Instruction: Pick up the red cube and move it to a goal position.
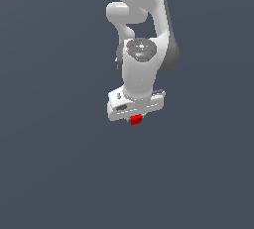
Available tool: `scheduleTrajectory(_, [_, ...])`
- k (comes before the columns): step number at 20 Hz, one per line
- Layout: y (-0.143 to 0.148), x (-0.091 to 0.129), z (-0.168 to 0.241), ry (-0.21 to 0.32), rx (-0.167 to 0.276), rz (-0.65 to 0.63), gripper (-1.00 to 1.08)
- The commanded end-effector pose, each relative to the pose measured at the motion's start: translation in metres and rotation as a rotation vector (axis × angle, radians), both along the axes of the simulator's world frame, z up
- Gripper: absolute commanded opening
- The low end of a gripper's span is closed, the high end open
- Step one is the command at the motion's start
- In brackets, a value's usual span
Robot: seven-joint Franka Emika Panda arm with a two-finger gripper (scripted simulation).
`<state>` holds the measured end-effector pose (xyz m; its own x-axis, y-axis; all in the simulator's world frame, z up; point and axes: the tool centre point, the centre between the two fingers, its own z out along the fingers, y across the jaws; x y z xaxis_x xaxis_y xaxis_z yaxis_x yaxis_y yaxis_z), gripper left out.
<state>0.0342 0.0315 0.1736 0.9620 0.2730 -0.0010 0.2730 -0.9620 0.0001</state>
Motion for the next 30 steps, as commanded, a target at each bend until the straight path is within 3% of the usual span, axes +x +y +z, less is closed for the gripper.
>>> scheduleTrajectory(1, [0.003,0.000,0.031,0.000,0.000,0.000,-1.00])
scheduleTrajectory(18, [0.024,0.005,0.218,-0.001,0.001,0.000,-1.00])
scheduleTrajectory(30, [0.031,0.010,0.280,-0.001,0.000,0.000,-1.00])
